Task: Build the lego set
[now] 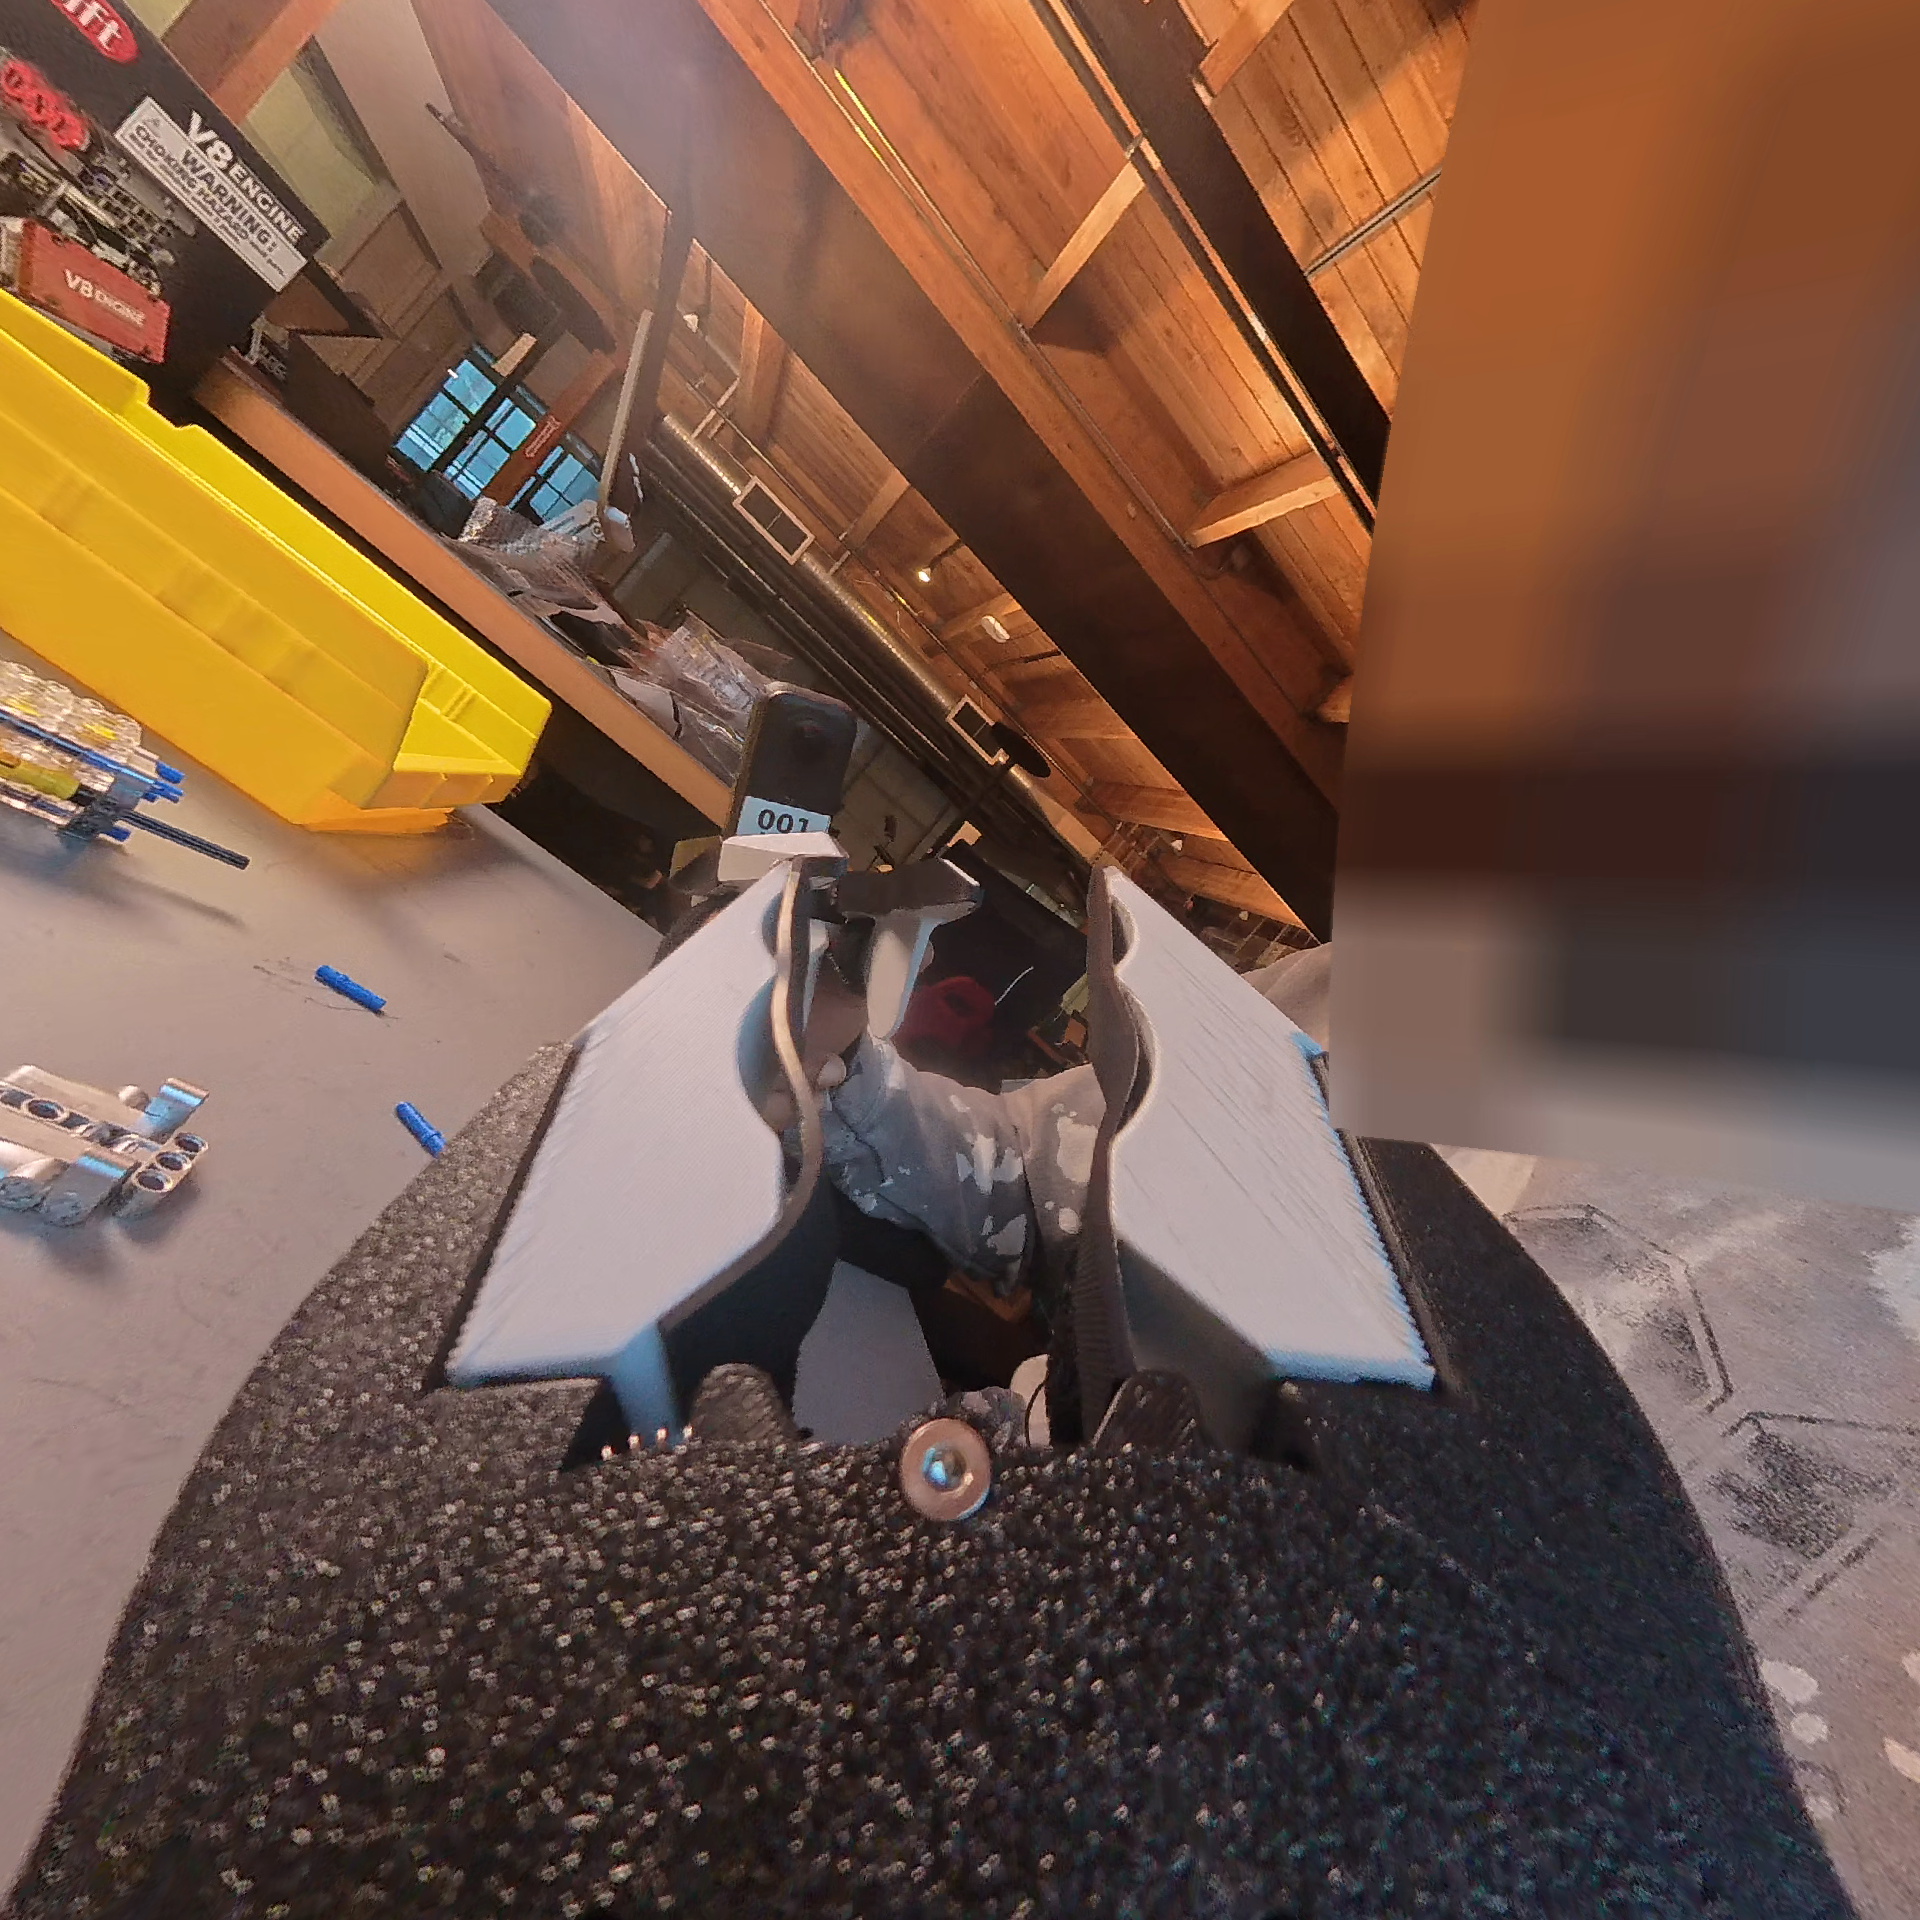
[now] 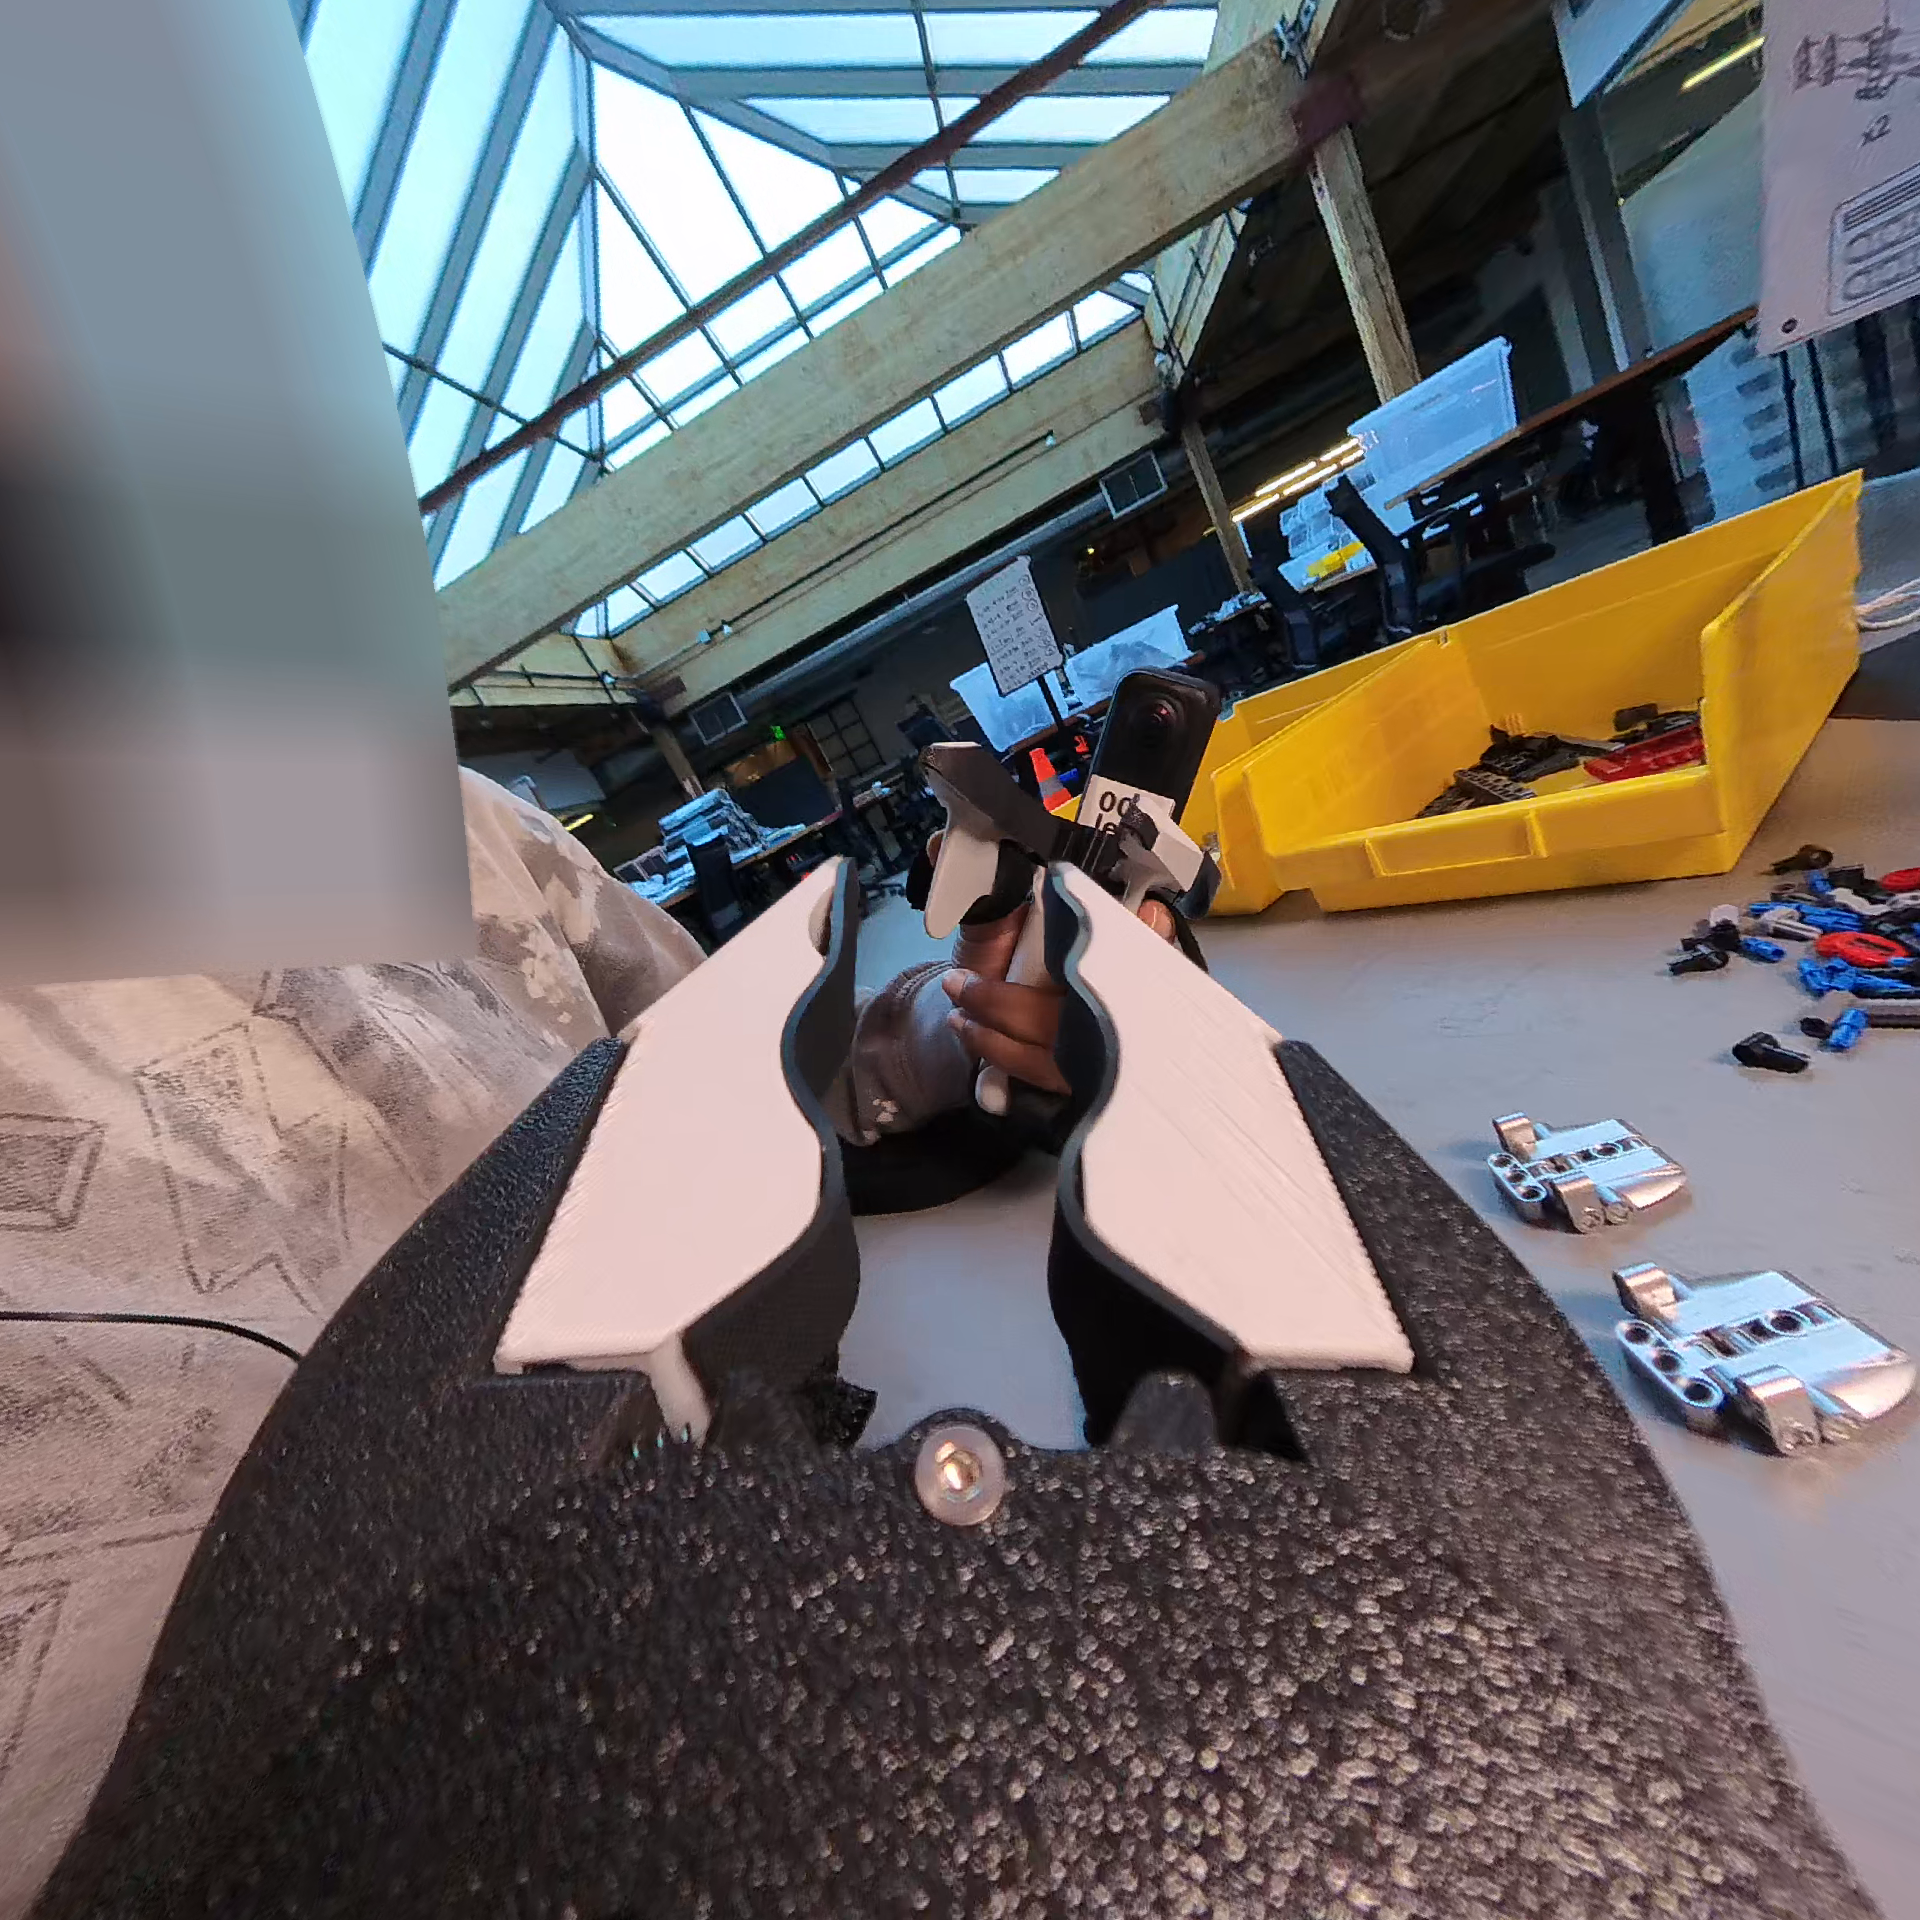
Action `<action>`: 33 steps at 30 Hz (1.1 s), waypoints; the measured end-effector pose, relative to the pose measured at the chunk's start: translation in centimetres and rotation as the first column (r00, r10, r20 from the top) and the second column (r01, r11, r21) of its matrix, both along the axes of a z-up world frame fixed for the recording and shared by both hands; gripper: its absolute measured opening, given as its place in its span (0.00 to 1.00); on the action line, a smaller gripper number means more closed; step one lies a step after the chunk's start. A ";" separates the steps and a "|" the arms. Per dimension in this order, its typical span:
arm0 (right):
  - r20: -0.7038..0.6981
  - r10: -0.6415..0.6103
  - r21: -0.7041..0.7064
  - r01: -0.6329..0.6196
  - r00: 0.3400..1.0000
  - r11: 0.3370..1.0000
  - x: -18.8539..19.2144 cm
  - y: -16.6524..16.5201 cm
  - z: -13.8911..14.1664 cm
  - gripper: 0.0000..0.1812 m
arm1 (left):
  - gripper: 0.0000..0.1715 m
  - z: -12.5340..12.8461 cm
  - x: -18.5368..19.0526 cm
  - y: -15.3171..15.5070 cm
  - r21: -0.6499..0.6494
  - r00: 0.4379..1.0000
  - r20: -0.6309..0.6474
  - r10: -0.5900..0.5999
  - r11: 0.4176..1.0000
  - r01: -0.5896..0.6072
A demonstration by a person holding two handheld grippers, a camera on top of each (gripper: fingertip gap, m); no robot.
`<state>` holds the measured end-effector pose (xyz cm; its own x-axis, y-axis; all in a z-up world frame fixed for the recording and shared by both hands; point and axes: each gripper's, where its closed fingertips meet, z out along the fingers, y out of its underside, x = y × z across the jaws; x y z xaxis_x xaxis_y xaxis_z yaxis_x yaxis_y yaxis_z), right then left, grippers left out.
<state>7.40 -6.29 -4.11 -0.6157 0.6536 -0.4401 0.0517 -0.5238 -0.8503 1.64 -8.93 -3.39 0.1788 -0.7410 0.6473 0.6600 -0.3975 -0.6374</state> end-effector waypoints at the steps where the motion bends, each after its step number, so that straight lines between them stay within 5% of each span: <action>1: -0.002 0.006 -0.013 -0.006 1.000 1.000 0.0 0.0 0.1 0.19 | 0.29 -0.1 0.0 0.1 -0.003 1.000 -0.006 0.005 1.000 -0.005; 14: 0.027 0.033 -0.099 -0.031 0.999 0.995 -0.4 0.4 -0.2 0.19 | 0.30 -2.4 0.4 1.3 -0.061 0.977 -0.192 0.094 0.992 -0.107; 20: 0.064 0.000 -0.138 0.009 0.998 0.990 -1.0 1.3 -0.7 0.28 | 0.30 -5.0 1.5 2.4 -0.042 0.872 -0.450 0.194 0.970 -0.237; 33: 0.016 0.125 -0.320 -0.113 0.992 0.940 -0.7 1.3 0.0 0.29 | 0.24 -6.4 1.2 2.9 0.044 0.700 -0.645 0.306 0.929 -0.366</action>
